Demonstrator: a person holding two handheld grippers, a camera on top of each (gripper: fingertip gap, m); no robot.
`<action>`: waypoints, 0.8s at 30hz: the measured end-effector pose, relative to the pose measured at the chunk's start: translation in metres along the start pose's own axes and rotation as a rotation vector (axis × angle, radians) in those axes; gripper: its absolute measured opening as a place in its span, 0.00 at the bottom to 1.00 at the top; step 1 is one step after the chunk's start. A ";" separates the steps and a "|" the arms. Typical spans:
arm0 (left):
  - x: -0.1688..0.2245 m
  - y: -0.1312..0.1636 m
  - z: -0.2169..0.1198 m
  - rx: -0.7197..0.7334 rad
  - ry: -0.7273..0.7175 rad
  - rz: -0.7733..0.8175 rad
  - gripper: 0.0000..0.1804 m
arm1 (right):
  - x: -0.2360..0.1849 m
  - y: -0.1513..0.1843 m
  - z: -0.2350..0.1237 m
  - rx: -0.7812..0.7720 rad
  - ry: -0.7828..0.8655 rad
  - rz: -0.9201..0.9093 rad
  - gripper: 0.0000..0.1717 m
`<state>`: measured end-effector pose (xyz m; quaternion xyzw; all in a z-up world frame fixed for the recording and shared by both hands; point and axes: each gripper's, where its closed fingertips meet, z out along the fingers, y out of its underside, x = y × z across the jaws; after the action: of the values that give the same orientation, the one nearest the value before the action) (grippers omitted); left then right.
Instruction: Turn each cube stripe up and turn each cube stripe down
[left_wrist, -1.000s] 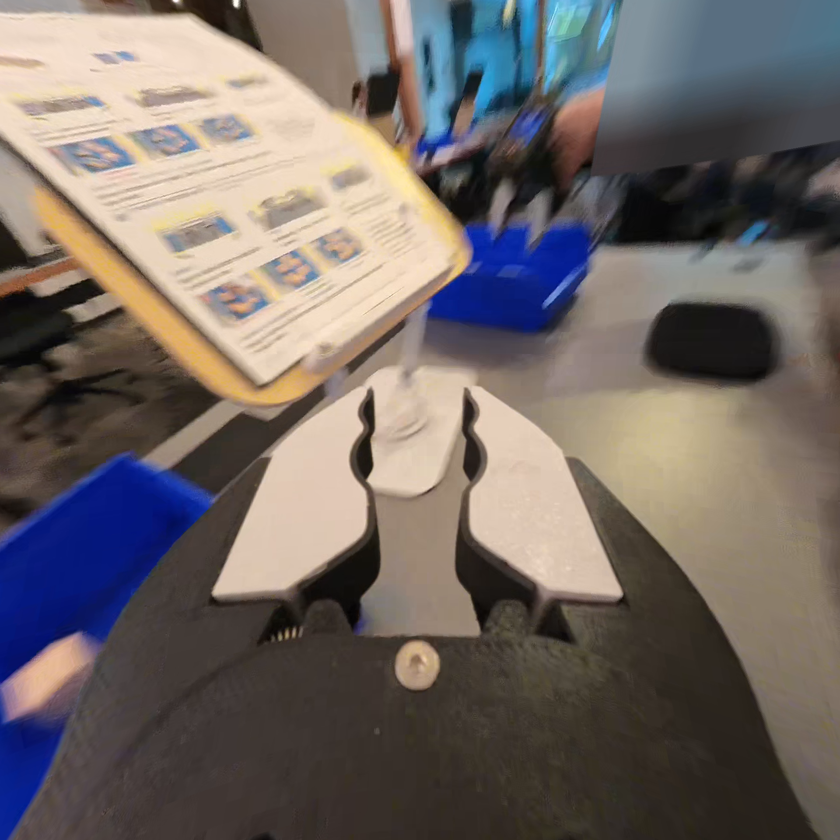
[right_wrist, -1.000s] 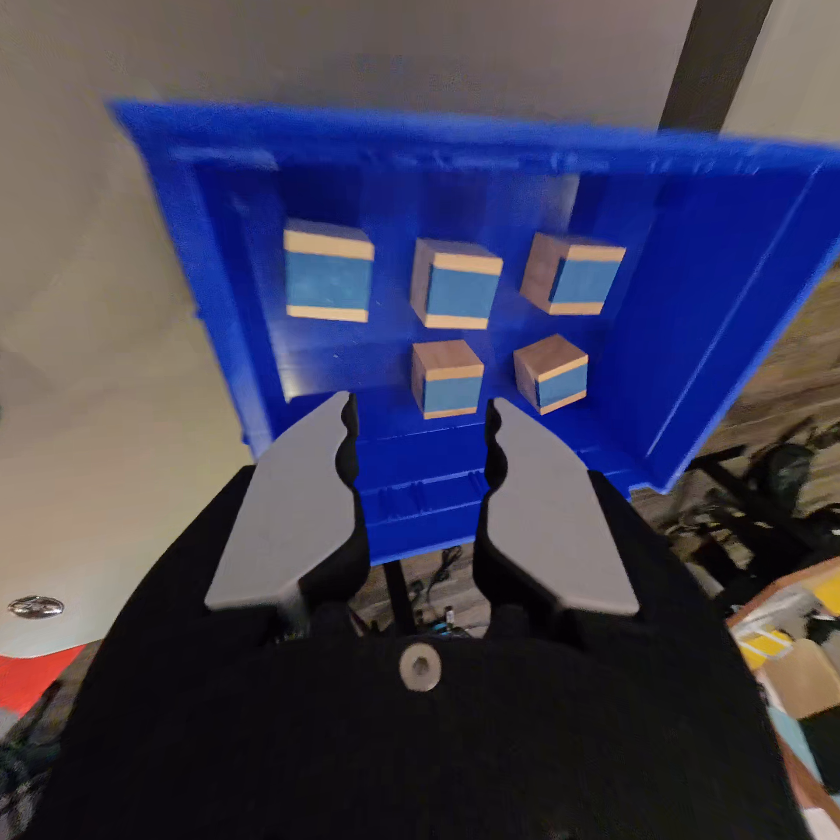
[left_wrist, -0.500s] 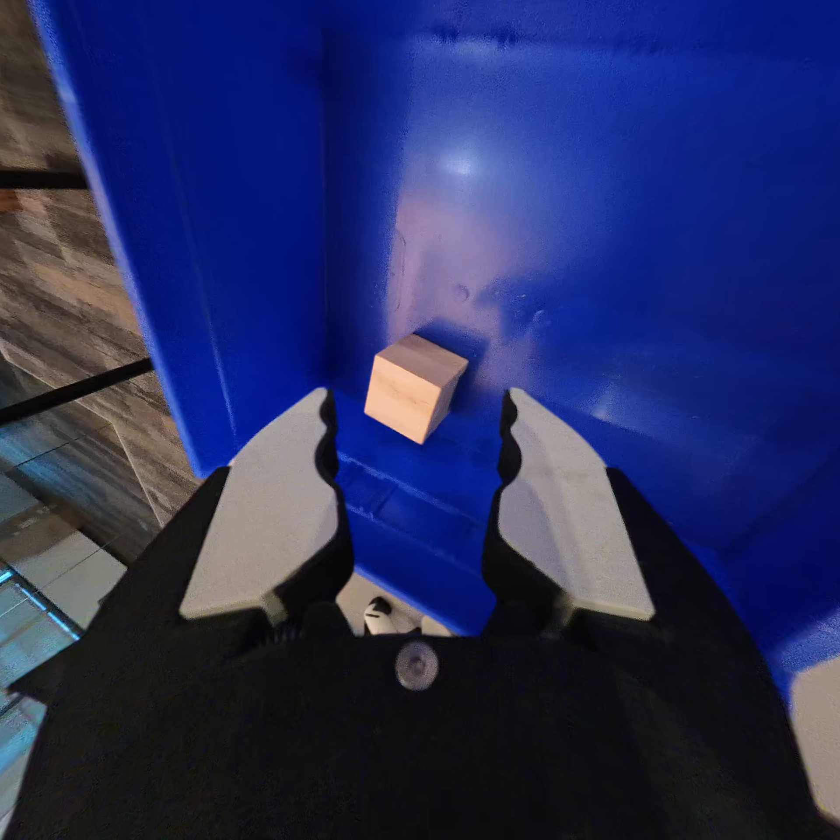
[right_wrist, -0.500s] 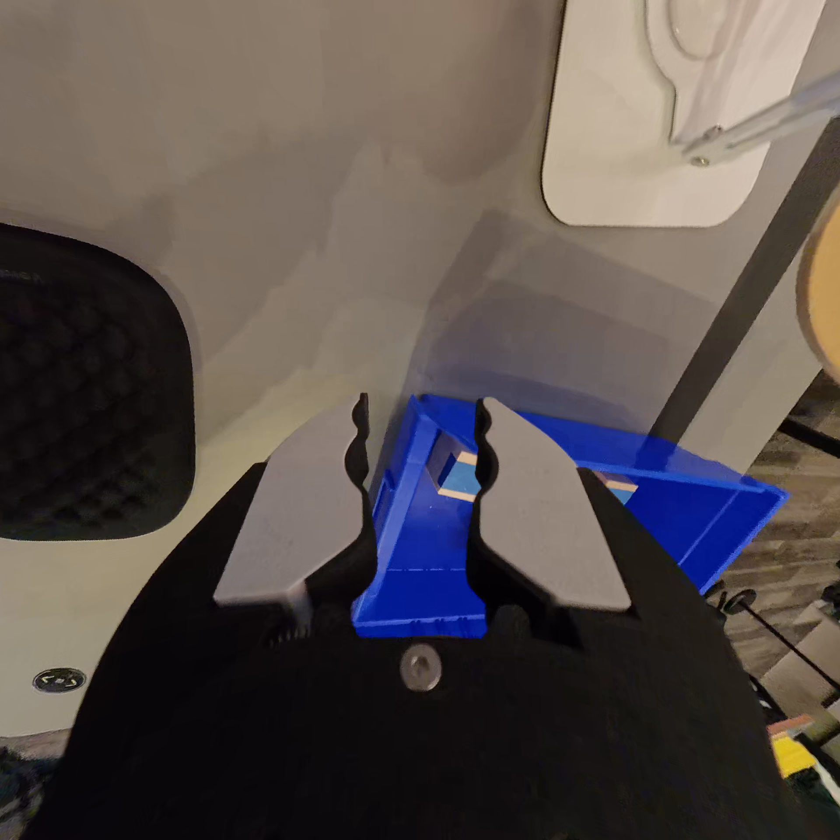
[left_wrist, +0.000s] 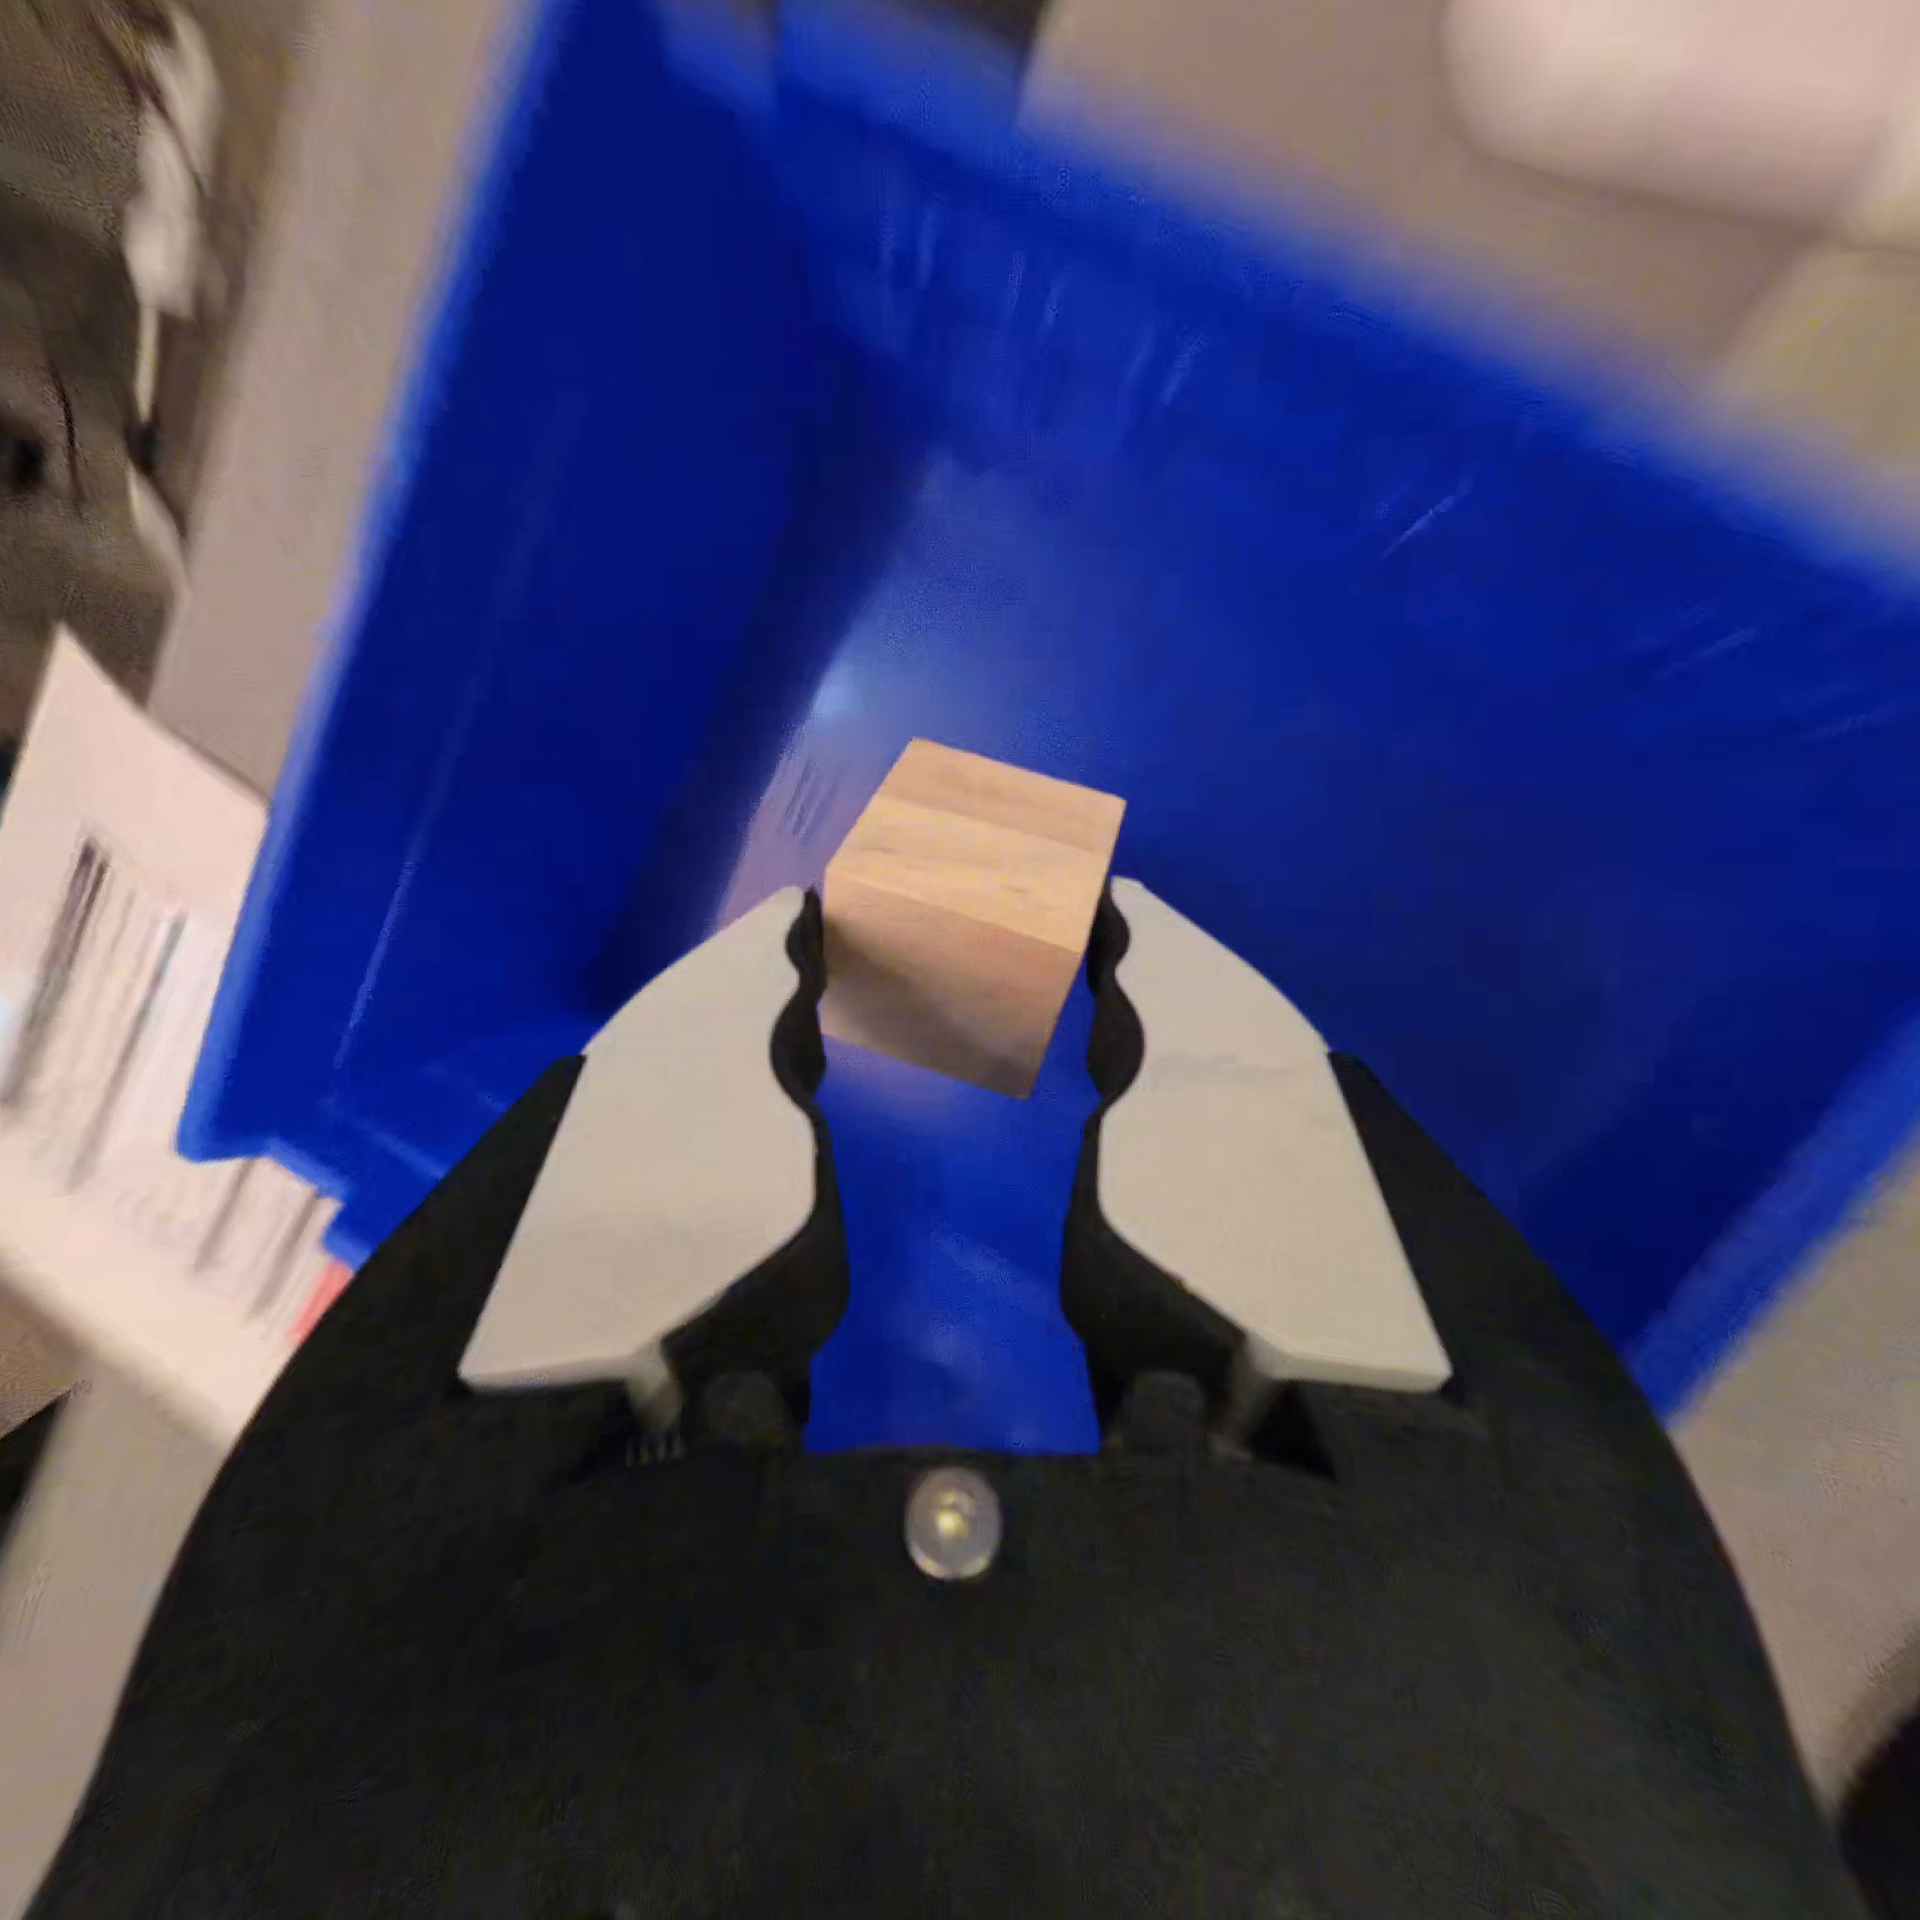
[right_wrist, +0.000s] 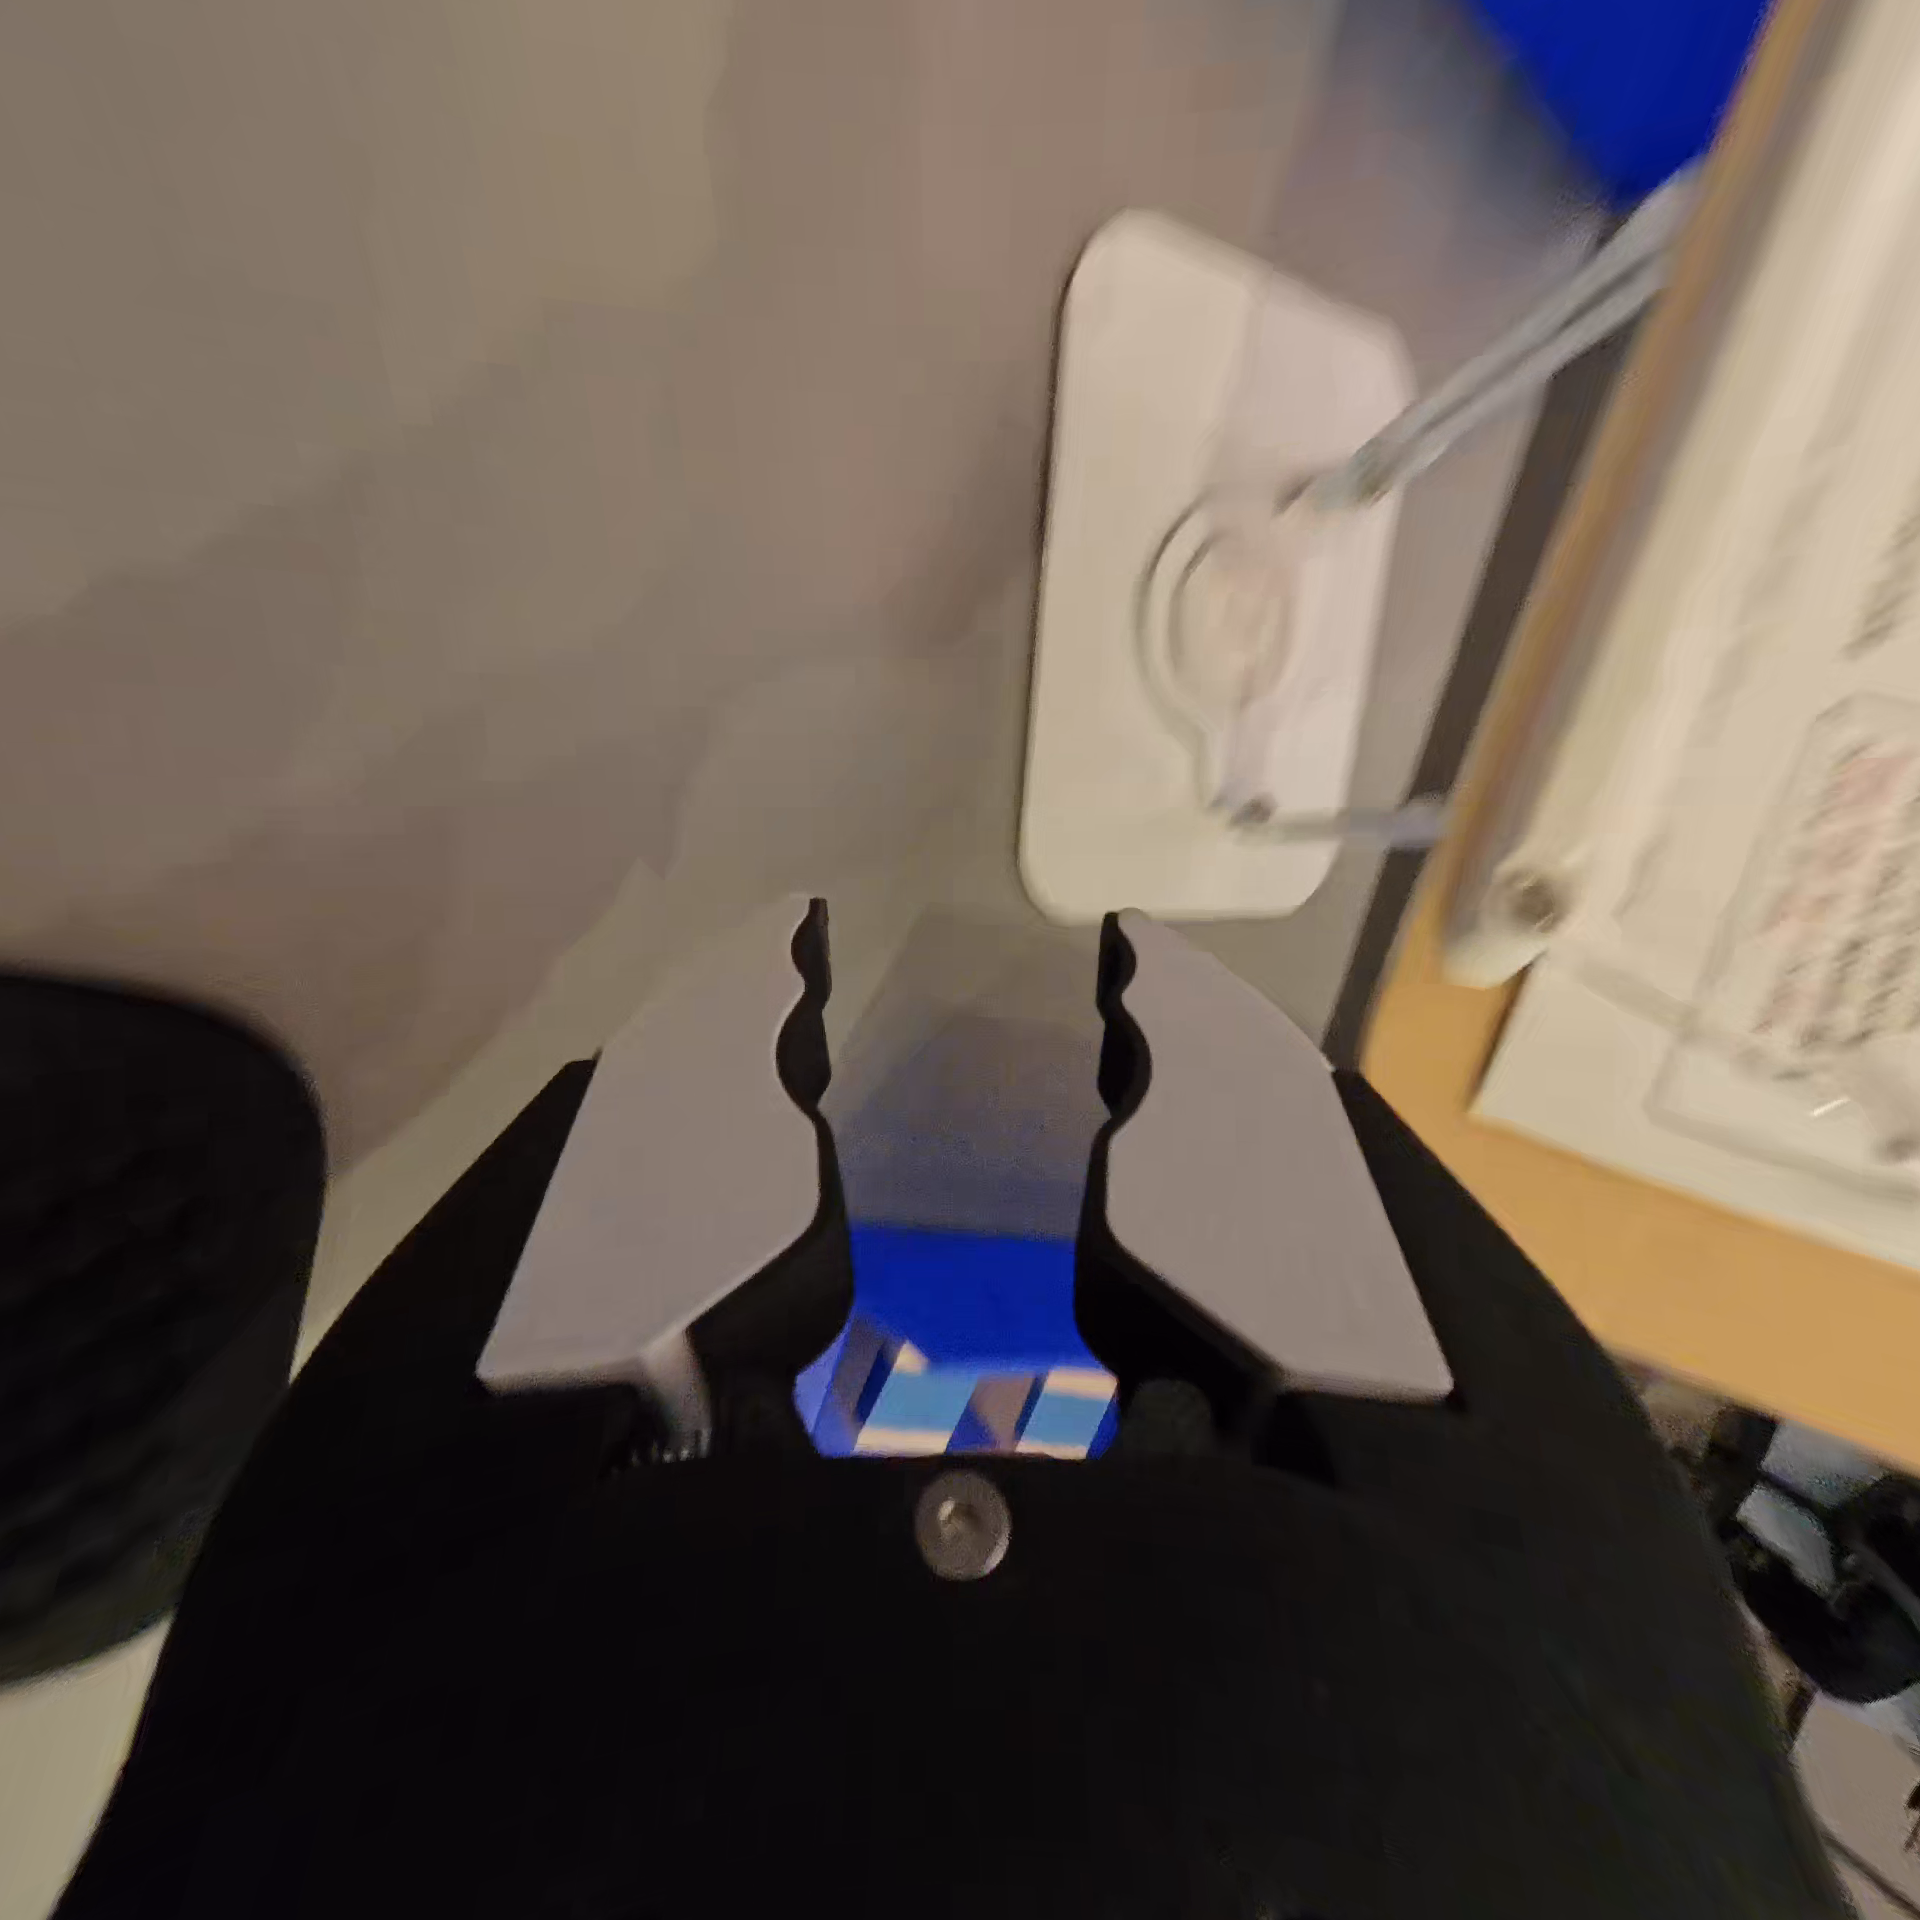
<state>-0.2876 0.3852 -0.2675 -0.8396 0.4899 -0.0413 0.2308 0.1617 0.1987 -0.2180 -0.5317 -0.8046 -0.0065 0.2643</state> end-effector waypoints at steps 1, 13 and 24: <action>0.017 -0.022 -0.020 0.164 0.050 -0.061 0.27 | 0.007 -0.019 -0.001 0.058 0.052 -0.011 0.31; 0.291 -0.129 -0.167 1.248 0.687 -0.269 0.27 | 0.036 -0.219 -0.012 0.510 0.444 -0.141 0.39; 0.365 -0.165 -0.157 1.326 0.412 -0.046 0.27 | -0.001 -0.236 -0.020 0.725 0.016 0.324 0.30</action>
<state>-0.0123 0.0917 -0.1146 -0.5066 0.3771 -0.4954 0.5965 -0.0325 0.0890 -0.1378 -0.5239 -0.6585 0.3154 0.4387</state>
